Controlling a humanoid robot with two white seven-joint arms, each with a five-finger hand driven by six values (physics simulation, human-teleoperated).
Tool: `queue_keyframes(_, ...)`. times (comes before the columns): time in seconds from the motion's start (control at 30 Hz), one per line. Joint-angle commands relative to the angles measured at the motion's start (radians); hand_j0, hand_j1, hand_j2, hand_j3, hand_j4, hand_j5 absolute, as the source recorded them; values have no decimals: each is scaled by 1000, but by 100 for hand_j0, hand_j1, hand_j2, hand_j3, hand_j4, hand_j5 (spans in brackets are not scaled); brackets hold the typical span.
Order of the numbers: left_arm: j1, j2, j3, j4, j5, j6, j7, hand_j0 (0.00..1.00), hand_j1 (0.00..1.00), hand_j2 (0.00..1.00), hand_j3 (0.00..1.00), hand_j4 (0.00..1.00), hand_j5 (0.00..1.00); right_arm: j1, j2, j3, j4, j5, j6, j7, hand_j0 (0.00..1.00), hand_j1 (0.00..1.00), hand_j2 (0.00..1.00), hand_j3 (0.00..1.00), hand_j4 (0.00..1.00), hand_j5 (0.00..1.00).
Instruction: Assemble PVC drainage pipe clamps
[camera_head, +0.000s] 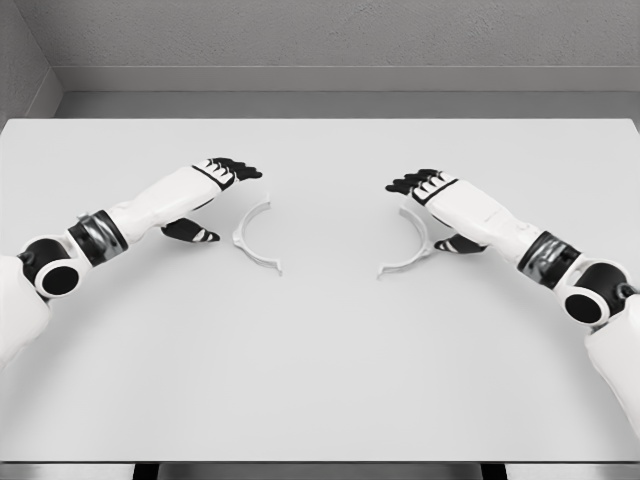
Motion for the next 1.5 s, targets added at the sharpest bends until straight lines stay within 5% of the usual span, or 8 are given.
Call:
queue_keyframes(0.0, 0, -11, -1, 15, 6, 0, 1, 100, 100, 100, 100, 100, 100, 0, 1, 1, 1, -8, 1, -1, 100, 100, 100, 100, 100, 100)
queue_keyframes(1.2, -17, -115, -5, 26, 8, 0, 1, 100, 100, 100, 100, 100, 100, 3, 5, 38, -14, -7, 1, 0, 100, 100, 100, 100, 100, 100)
queue_keyframes(1.47, -81, -107, -5, 129, 9, 0, 1, 100, 100, 100, 100, 100, 100, -35, 56, 69, 15, 4, 1, 0, 100, 100, 100, 100, 100, 100)
